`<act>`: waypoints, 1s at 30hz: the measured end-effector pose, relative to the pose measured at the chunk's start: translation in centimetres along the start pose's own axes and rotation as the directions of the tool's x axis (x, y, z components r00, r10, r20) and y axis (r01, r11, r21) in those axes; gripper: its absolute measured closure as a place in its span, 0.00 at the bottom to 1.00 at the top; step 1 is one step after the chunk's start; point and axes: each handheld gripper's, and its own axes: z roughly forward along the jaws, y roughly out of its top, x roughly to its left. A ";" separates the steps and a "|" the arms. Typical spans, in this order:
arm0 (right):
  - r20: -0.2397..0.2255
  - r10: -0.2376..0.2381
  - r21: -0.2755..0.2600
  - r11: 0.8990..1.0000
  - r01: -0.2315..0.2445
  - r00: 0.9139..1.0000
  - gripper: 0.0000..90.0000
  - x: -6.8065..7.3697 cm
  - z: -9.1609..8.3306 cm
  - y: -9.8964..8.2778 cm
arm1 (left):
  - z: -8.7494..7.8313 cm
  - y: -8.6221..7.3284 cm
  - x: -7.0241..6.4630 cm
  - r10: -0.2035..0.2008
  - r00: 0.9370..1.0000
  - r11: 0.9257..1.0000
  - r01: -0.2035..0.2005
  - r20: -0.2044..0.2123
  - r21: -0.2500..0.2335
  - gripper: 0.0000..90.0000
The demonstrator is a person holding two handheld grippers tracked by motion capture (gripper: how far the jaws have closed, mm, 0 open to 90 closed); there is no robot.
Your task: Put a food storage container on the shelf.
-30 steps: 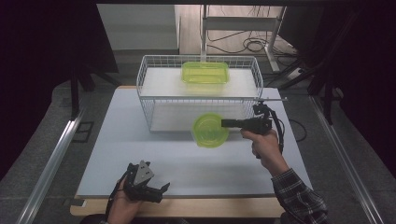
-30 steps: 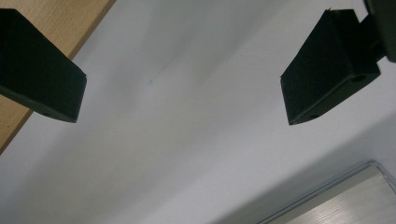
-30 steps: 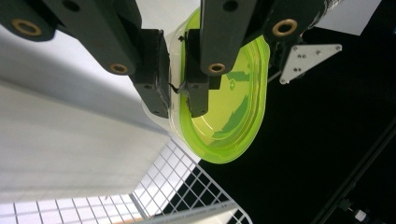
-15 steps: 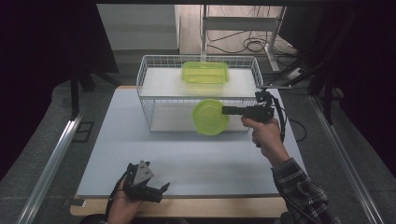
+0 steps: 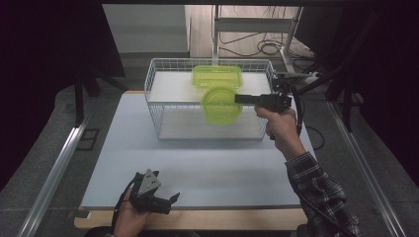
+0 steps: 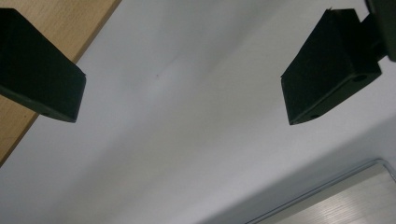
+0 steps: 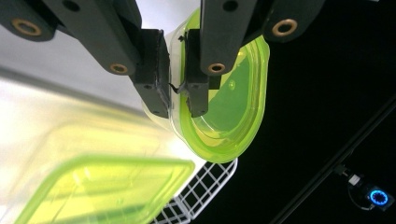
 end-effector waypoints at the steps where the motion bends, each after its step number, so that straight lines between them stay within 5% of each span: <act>1: 0.005 -0.001 -0.007 1.000 0.001 1.000 0.90 0.1 0.0 0.4 | 0.0 0.0 0.0 0.000 1.000 1.000 0.000 0.001 0.001 0.00; 18: 0.078 0.003 -0.094 0.996 0.005 0.997 0.90 0.5 -0.3 4.8 | 0.2 0.0 0.0 0.001 1.000 1.000 -0.001 0.014 0.013 0.00; 30: 0.142 0.011 -0.135 0.991 0.009 0.990 0.90 0.7 1.4 7.4 | 0.1 -0.1 0.0 -0.003 1.000 1.000 0.003 0.023 0.007 0.00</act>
